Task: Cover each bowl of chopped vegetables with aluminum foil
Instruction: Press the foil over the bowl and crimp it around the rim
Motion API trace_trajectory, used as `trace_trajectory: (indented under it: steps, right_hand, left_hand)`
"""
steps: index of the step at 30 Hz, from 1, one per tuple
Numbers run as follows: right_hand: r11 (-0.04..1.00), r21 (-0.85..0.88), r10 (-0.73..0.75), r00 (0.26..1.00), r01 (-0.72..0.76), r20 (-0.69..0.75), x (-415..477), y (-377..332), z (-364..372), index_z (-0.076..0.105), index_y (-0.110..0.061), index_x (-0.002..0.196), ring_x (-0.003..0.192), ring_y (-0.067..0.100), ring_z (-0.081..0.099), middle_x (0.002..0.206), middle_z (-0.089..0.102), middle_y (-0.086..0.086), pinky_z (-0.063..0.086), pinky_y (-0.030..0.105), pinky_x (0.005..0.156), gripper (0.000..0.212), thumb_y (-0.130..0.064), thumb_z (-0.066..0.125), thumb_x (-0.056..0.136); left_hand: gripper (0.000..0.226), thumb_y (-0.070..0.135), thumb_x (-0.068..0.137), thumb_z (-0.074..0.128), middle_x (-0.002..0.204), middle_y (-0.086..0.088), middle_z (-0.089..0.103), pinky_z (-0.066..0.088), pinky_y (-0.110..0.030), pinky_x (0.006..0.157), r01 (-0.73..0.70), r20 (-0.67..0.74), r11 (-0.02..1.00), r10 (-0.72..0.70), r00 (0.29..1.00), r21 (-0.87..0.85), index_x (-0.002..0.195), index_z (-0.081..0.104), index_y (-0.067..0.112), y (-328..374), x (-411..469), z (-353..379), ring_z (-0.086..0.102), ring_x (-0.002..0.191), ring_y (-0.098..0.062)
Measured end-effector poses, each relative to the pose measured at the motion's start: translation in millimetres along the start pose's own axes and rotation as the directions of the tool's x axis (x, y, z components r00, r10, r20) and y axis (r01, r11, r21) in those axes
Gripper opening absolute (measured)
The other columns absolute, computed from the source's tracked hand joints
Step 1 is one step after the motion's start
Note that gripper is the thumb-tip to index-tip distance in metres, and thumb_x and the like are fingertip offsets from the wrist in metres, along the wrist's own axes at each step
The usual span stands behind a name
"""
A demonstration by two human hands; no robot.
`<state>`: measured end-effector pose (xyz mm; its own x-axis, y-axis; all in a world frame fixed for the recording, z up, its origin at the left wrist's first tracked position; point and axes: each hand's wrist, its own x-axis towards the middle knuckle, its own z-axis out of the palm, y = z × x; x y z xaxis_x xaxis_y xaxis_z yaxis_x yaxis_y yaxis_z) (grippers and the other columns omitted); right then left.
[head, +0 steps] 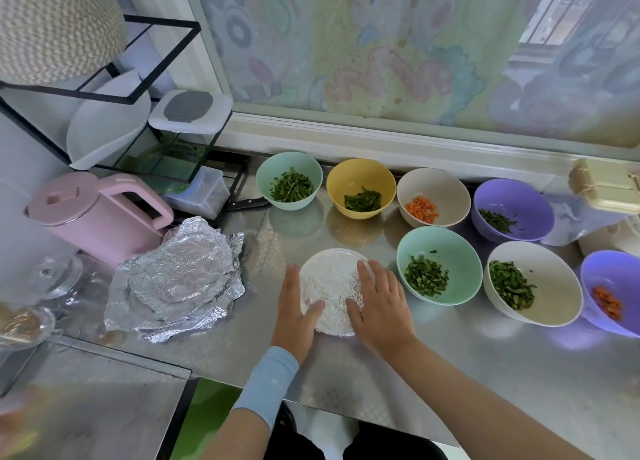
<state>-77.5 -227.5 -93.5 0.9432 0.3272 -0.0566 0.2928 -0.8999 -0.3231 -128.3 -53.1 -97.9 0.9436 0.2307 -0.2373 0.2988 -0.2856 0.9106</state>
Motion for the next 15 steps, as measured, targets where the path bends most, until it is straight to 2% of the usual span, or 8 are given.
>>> trace_trajectory:
  steps: [2,3,5,7,10,13,15]
  right_hand:
    - [0.983,0.179,0.030,0.998,-0.038,0.050,14,1,-2,0.016,-0.015,0.154,0.148,0.027,0.012,0.161,0.013,0.008,0.020,0.042,0.119,0.066,-0.037,0.042,0.097]
    - [0.960,0.270,0.050,0.995,-0.072,0.088,19,1,-2,0.011,-0.016,0.155,0.150,0.023,0.005,0.163,0.005,0.004,0.016,0.038,0.119,0.066,-0.033,0.042,0.099]
    - [0.923,0.366,0.080,0.990,-0.118,0.117,24,0,1,0.008,-0.015,0.156,0.149,0.018,0.003,0.163,0.004,0.000,0.012,0.031,0.118,0.066,-0.028,0.042,0.101]
    - [0.898,0.413,0.121,0.987,-0.155,0.107,23,-2,4,0.009,-0.013,0.156,0.148,0.018,0.008,0.162,0.009,0.000,0.013,0.030,0.118,0.066,-0.024,0.044,0.101]
    - [0.853,0.474,0.200,0.976,-0.217,0.086,18,-6,7,0.012,-0.014,0.155,0.146,0.016,0.013,0.159,0.014,-0.002,0.014,0.025,0.115,0.063,-0.020,0.043,0.101]
    - [0.792,0.551,0.276,0.959,-0.262,0.059,19,-6,3,0.028,-0.013,0.150,0.138,0.015,0.033,0.150,0.034,0.001,0.025,0.021,0.107,0.052,-0.019,0.044,0.100]
    - [0.782,0.546,0.326,0.944,-0.301,0.053,30,-3,-3,0.040,-0.011,0.141,0.132,0.020,0.043,0.141,0.044,0.003,0.031,0.023,0.102,0.044,-0.019,0.048,0.098]
  left_hand:
    - [0.057,0.028,0.101,0.045,0.159,0.013,0.022,0.022,-0.041,0.120,0.129,-0.191,0.963,-0.176,0.966,-0.238,0.152,0.021,0.036,9,7,18,0.023,0.145,-0.006]
    - [0.050,0.030,0.103,0.041,0.156,0.011,0.029,0.026,-0.040,0.119,0.165,-0.243,0.945,-0.237,0.941,-0.284,0.151,0.028,0.033,14,11,25,0.029,0.143,-0.009]
    - [0.042,0.031,0.103,0.039,0.150,0.008,0.041,0.032,-0.038,0.116,0.202,-0.315,0.924,-0.307,0.898,-0.325,0.145,0.041,0.030,18,19,34,0.038,0.138,-0.013]
    - [0.037,0.032,0.103,0.038,0.143,0.006,0.050,0.038,-0.038,0.111,0.209,-0.364,0.919,-0.330,0.871,-0.334,0.138,0.050,0.031,18,24,39,0.046,0.131,-0.015]
    - [0.035,0.031,0.103,0.035,0.132,0.006,0.058,0.043,-0.033,0.101,0.205,-0.359,0.913,-0.334,0.871,-0.353,0.130,0.056,0.029,21,32,37,0.053,0.120,-0.015]
    - [0.035,0.026,0.103,0.034,0.125,0.008,0.061,0.042,-0.026,0.095,0.161,-0.361,0.883,-0.338,0.869,-0.441,0.124,0.062,0.024,24,41,28,0.055,0.117,-0.013]
    - [0.034,0.022,0.101,0.038,0.122,0.008,0.064,0.044,-0.026,0.094,0.140,-0.410,0.829,-0.406,0.817,-0.541,0.120,0.066,0.021,24,39,27,0.058,0.116,-0.013]
